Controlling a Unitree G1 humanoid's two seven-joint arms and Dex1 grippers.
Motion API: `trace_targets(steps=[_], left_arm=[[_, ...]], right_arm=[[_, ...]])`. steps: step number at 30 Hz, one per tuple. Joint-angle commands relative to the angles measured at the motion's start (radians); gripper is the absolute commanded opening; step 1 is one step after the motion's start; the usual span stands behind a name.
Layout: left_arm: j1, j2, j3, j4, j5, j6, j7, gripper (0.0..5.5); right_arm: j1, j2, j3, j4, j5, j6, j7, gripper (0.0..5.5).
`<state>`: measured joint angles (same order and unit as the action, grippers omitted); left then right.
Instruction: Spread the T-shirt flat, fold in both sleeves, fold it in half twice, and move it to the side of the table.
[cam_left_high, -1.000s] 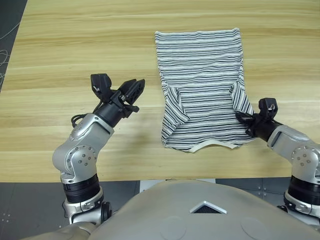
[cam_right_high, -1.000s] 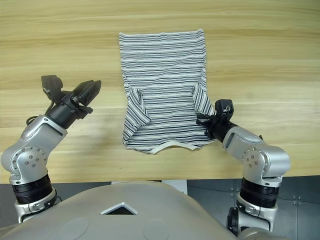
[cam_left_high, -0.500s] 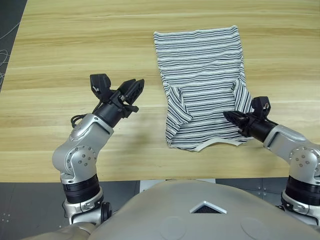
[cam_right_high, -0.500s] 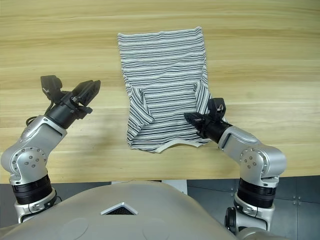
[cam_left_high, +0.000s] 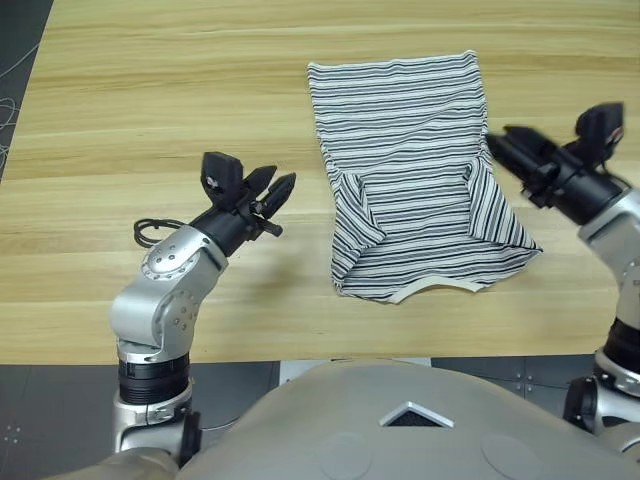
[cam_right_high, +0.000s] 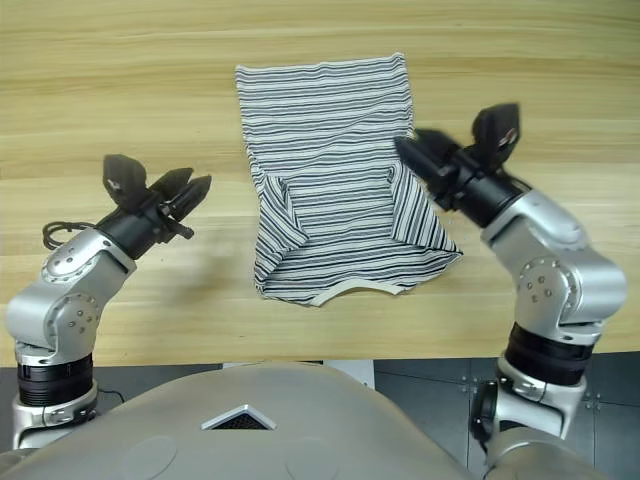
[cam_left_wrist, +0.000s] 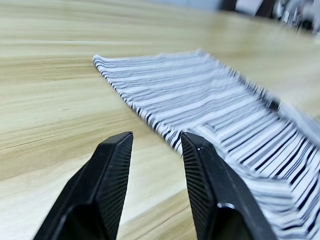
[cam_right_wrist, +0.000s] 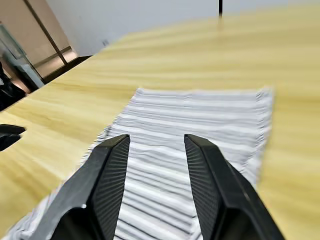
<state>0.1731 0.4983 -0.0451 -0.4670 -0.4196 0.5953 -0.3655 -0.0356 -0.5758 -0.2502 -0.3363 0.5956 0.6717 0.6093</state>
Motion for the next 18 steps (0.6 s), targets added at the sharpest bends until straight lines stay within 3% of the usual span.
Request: trace_targets(steps=[1,5,9,13,18], left_arm=[[-0.004,0.201,-0.216,0.091,0.357,-0.261,-0.105,1.98],[-0.040,0.338,-0.405,0.177,0.708,-0.524,-0.147,2.71],[-0.074,0.385,-0.485,0.278,0.908,-0.733,-0.113,3.07],[-0.099,0.400,-0.509,0.347,1.003,-0.879,-0.087,3.07],[-0.138,0.402,-0.521,0.426,1.097,-1.067,-0.025,3.07]], right_arm=[[-0.028,-0.238,0.134,0.365,-0.362,-0.591,0.256,2.66],[-0.042,-0.384,0.270,0.712,-0.620,-1.100,0.349,3.53],[-0.158,-0.439,0.363,1.074,-0.825,-1.506,0.239,4.23],[-0.284,-0.517,0.525,1.280,-1.199,-1.708,-0.093,4.42],[-0.455,-0.579,0.901,1.325,-1.840,-1.677,-0.848,4.42]])
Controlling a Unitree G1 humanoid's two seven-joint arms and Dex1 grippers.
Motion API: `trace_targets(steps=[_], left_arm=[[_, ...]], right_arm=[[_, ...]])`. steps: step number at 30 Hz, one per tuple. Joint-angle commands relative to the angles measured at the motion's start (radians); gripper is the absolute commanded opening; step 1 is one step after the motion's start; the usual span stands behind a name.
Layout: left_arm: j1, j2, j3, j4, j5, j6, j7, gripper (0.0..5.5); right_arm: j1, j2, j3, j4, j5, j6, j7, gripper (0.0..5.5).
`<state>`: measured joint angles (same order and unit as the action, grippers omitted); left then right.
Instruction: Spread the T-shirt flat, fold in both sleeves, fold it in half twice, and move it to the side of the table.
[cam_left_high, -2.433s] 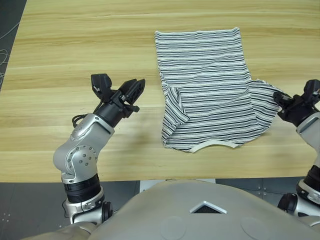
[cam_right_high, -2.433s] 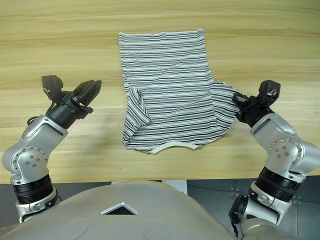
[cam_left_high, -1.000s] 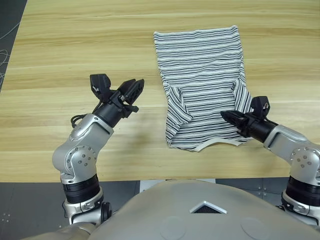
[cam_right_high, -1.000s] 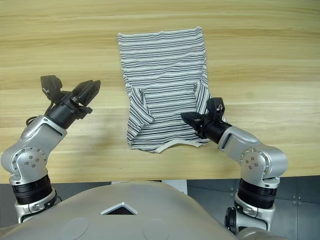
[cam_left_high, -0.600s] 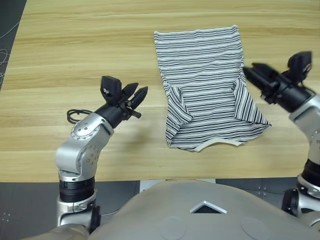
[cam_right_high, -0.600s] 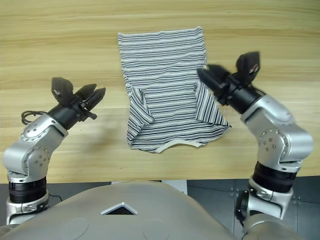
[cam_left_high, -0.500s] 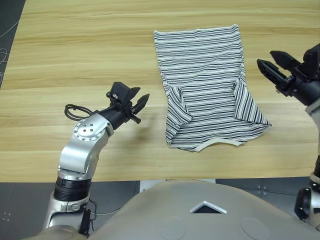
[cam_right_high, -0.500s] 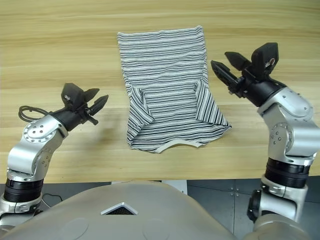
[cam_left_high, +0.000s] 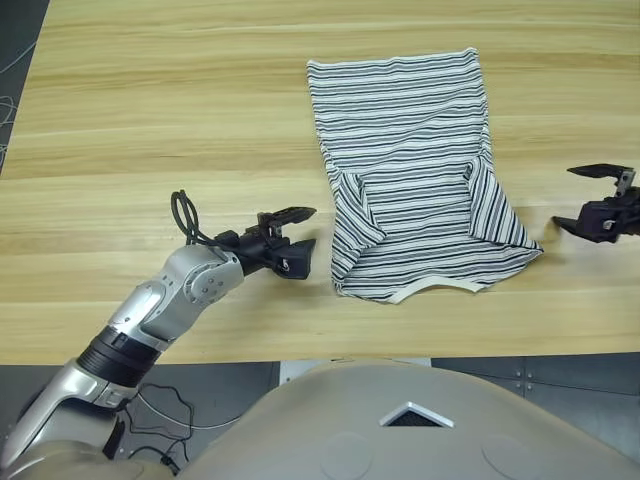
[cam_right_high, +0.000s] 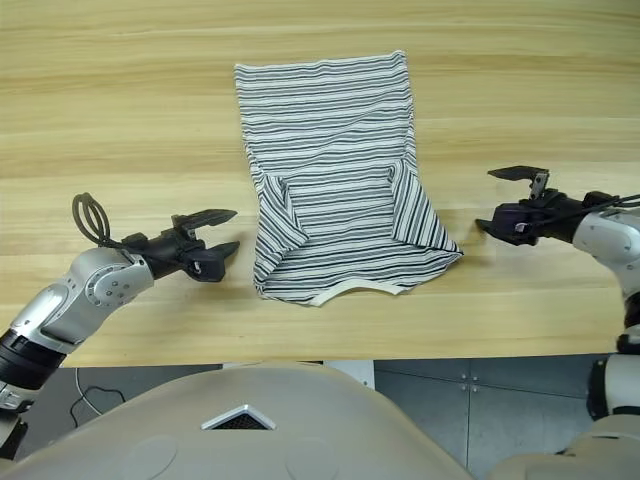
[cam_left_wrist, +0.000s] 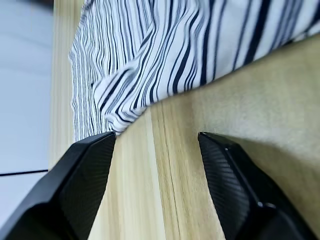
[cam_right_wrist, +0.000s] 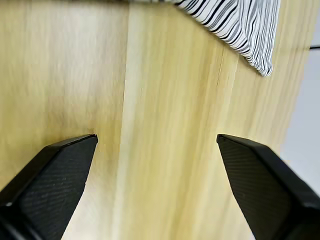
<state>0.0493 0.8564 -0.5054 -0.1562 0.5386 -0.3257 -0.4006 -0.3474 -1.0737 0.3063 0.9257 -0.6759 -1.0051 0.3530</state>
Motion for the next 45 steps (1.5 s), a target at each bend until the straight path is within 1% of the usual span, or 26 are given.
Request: trace_targets(steps=[1,2,4,7,12,15,17,19,22,23,25,33,45], left_arm=[[-0.025,0.043,-0.064,0.133,0.160,-0.177,0.025,3.07],[-0.038,0.045,-0.067,0.150,0.184,-0.211,0.042,3.07],[-0.050,0.046,-0.070,0.176,0.209,-0.275,0.067,3.07],[-0.056,0.033,-0.078,0.197,0.231,-0.356,0.101,3.07],[-0.079,0.009,-0.082,0.248,0.291,-0.443,0.167,3.07],[-0.092,-0.004,-0.080,0.280,0.318,-0.476,0.208,3.07],[-0.097,-0.013,-0.078,0.295,0.329,-0.487,0.223,3.07],[-0.099,-0.020,-0.078,0.306,0.338,-0.494,0.231,3.07],[-0.109,-0.030,-0.081,0.313,0.350,-0.502,0.233,3.07],[-0.112,-0.033,-0.082,0.314,0.353,-0.505,0.234,3.07],[-0.115,-0.038,-0.083,0.311,0.359,-0.512,0.237,3.07],[-0.196,-0.064,-0.129,0.355,0.488,-0.582,0.312,3.07],[-0.369,-0.121,-0.261,0.519,0.659,-0.628,0.467,3.07]], right_arm=[[-0.175,-0.083,0.433,0.063,-0.686,0.033,-0.740,4.42],[-0.207,-0.085,0.520,0.058,-0.795,0.053,-0.875,4.42],[-0.275,-0.079,0.673,0.042,-0.969,0.061,-1.085,4.42],[-0.357,-0.036,0.860,-0.006,-1.145,0.063,-1.348,4.42],[-0.347,0.038,1.089,-0.036,-1.280,0.146,-1.696,4.42],[-0.338,0.065,1.183,-0.025,-1.292,0.195,-1.824,4.42],[-0.338,0.093,1.202,0.000,-1.260,0.189,-1.855,4.42],[-0.338,0.121,1.219,0.022,-1.240,0.195,-1.855,4.12],[-0.328,0.153,1.246,0.033,-1.226,0.201,-1.847,3.34],[-0.326,0.159,1.254,0.029,-1.217,0.195,-1.843,2.97],[-0.326,0.172,1.265,0.036,-1.195,0.176,-1.825,2.55],[-0.319,0.212,1.292,0.069,-1.125,0.137,-1.760,2.55],[-0.319,0.280,1.300,0.143,-1.043,0.116,-1.708,2.55]])
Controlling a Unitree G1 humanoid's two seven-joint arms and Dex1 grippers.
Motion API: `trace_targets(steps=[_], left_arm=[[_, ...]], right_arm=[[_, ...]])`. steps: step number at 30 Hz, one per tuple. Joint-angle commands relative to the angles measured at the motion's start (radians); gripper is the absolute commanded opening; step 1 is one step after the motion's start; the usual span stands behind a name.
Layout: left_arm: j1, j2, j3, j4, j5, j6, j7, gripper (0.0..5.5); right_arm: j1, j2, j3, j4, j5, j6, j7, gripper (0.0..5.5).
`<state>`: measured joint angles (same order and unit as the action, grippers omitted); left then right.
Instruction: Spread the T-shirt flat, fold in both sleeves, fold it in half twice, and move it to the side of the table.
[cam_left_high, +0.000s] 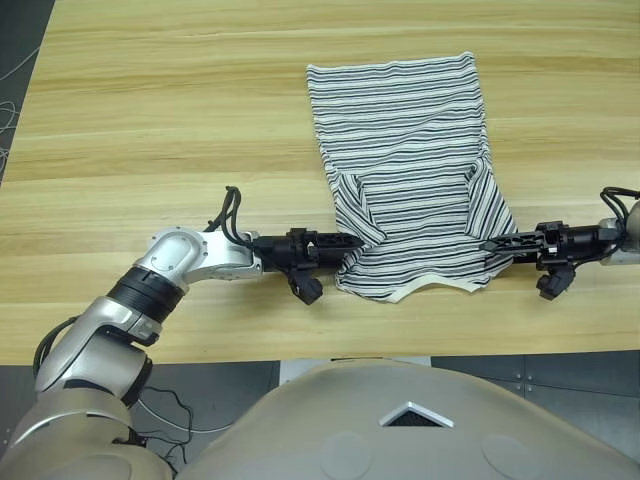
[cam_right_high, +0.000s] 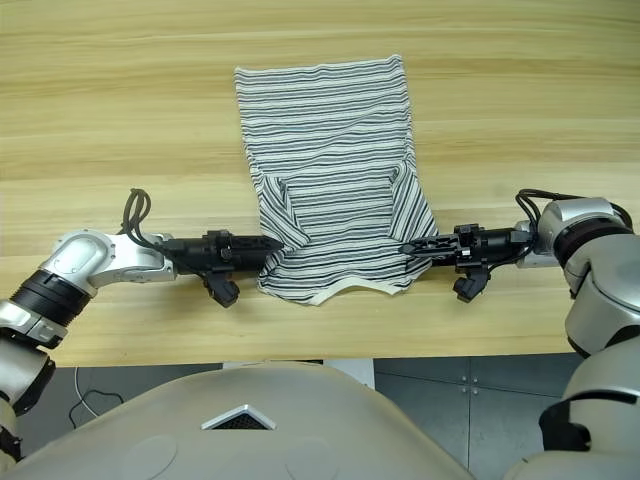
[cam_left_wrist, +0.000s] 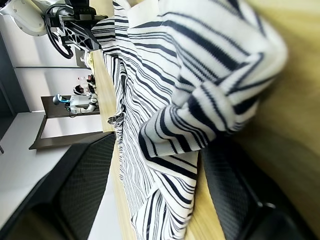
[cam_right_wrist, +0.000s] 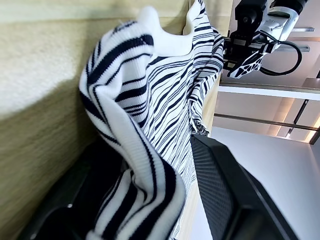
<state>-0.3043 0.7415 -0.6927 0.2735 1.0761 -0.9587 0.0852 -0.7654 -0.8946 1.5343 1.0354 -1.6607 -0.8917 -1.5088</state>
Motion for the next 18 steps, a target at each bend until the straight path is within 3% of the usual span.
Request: trace_targets(steps=[1,2,8,18], left_arm=[[-0.027,-0.010,-0.084,0.099,0.129,0.004,-0.007,2.89],[-0.036,-0.015,-0.094,0.107,0.134,0.002,0.005,2.79],[-0.065,-0.028,-0.140,0.140,0.149,-0.002,0.056,1.66],[-0.059,-0.029,-0.180,0.094,0.125,-0.033,0.032,0.38]], right_arm=[[0.100,0.104,0.072,0.035,-0.054,0.001,0.157,2.50],[0.101,0.108,0.072,0.036,-0.049,-0.001,0.160,2.50],[0.095,0.126,0.071,0.037,-0.027,-0.015,0.172,1.31],[0.090,0.122,0.071,0.027,-0.019,-0.020,0.157,0.79]])
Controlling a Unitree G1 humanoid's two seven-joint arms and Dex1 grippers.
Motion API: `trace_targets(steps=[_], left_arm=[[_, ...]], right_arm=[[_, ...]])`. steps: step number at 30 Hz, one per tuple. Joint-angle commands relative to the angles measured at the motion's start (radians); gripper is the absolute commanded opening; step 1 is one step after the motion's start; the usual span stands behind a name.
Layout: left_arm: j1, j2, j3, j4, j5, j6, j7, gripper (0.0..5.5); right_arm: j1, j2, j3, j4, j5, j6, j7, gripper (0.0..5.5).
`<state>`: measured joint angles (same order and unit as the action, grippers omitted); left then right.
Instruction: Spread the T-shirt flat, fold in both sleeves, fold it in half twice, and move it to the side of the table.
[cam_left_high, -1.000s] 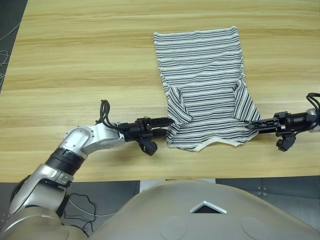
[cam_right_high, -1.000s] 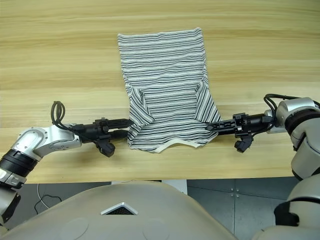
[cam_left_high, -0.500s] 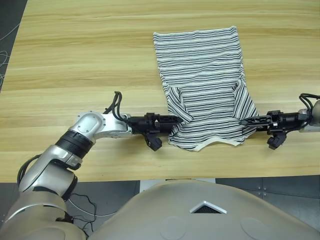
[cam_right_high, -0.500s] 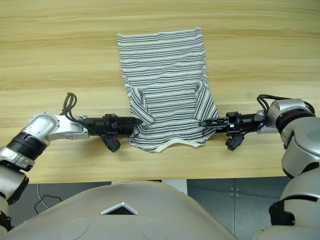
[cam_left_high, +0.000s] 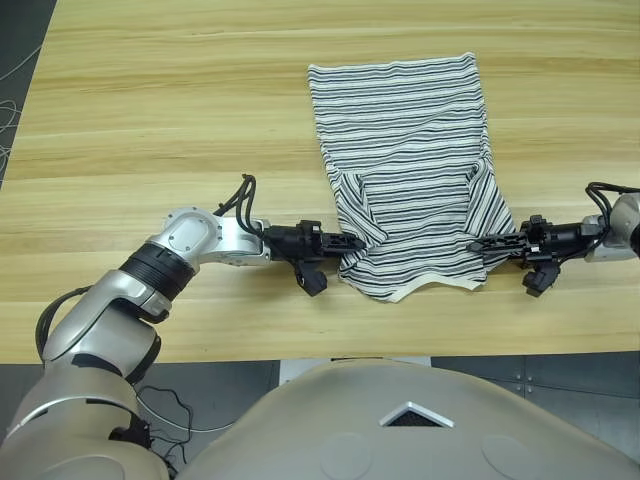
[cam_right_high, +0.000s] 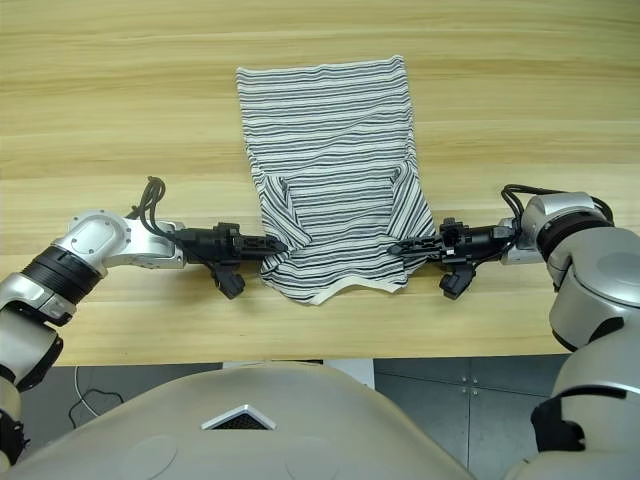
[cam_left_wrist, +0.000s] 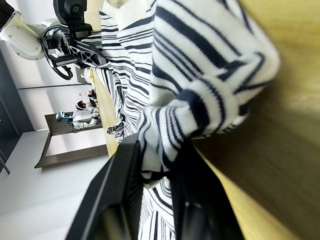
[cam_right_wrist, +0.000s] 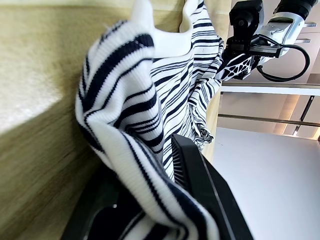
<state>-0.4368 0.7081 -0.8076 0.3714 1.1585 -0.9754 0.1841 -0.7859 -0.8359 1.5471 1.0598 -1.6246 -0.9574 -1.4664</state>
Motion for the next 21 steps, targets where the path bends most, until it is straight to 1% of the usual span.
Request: trace_targets(steps=[1,3,7,12,16,21], left_arm=[[0.083,0.007,-0.069,-0.023,0.034,-0.022,-0.079,0.25],[0.092,0.011,-0.073,-0.033,0.027,-0.028,-0.091,0.11],[0.098,0.011,-0.072,-0.019,0.023,-0.017,-0.099,0.10],[0.107,0.011,-0.077,-0.011,0.021,-0.012,-0.101,0.10],[0.147,0.051,-0.072,-0.054,-0.007,-0.017,-0.140,0.10],[0.241,0.114,-0.084,-0.185,-0.051,-0.035,-0.204,0.10]], right_arm=[[0.111,0.059,0.062,-0.003,-0.059,0.049,0.104,0.75],[0.113,0.058,0.060,0.004,-0.053,0.040,0.107,0.69],[0.099,0.060,0.076,0.055,-0.077,0.075,0.099,0.62],[0.072,0.039,0.095,0.062,-0.093,0.093,0.066,0.62],[0.030,-0.011,0.126,-0.008,-0.112,0.066,0.034,0.49],[0.009,-0.112,0.160,-0.186,-0.150,0.070,-0.008,0.13]])
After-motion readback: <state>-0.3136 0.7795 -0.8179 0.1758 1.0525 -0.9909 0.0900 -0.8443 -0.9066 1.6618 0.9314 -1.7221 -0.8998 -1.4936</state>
